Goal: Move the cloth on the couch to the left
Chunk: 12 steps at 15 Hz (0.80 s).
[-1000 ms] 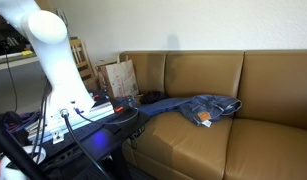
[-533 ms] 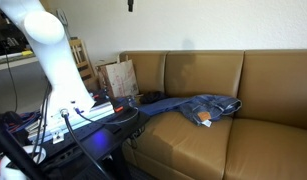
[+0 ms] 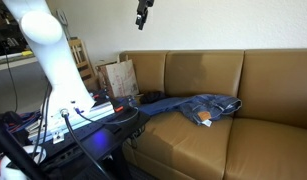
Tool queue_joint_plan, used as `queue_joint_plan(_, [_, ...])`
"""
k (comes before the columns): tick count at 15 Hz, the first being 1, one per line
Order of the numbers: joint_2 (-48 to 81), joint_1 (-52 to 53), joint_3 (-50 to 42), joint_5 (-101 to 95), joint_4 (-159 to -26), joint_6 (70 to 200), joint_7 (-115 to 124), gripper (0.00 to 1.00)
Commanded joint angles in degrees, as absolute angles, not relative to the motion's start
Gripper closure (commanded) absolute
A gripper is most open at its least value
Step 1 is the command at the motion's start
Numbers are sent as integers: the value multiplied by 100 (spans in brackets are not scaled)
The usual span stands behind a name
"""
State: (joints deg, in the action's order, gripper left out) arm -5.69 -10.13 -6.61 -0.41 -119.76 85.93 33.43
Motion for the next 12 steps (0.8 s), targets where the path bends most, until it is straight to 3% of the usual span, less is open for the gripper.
queue_joint_plan(1, [-585, -974, -658, -183, -12033, 8773, 3506, 0])
queue_joint_plan(9, [801, -1079, -1081, -98, -12399, 12005, 4787, 0])
queue_joint_plan(12, [976, -1028, -1135, 227, -12368, 11725, 4867, 0])
